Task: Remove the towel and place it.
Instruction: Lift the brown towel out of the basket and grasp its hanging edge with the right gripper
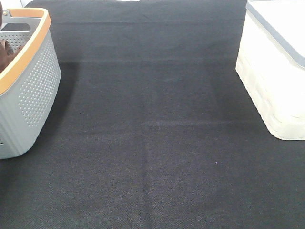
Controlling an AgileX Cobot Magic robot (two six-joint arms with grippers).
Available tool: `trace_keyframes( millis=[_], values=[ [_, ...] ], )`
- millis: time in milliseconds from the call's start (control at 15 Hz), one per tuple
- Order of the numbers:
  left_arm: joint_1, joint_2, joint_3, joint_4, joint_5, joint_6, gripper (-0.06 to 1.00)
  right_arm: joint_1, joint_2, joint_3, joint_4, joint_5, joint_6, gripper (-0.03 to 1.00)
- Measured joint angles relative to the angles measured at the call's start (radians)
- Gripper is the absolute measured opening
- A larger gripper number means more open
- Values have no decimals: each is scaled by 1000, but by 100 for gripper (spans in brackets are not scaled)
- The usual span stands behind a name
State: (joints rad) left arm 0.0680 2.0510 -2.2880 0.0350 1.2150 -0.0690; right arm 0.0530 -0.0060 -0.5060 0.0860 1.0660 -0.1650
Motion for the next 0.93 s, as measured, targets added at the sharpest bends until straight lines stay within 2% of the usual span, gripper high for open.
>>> trace_keyframes(
  millis=[333,533,600,933],
  values=[
    [0,-133,0,-89,1,31,0,0,0,0,0,0,1,63],
    [0,-209,0,-193,-8,69,0,0,0,0,0,0,1,63],
    [0,-209,0,-193,-8,69,0,0,0,0,0,0,1,63],
    [0,-277,-1,-346,-144,101,0,0,0,0,0,0,1,63]
  ],
)
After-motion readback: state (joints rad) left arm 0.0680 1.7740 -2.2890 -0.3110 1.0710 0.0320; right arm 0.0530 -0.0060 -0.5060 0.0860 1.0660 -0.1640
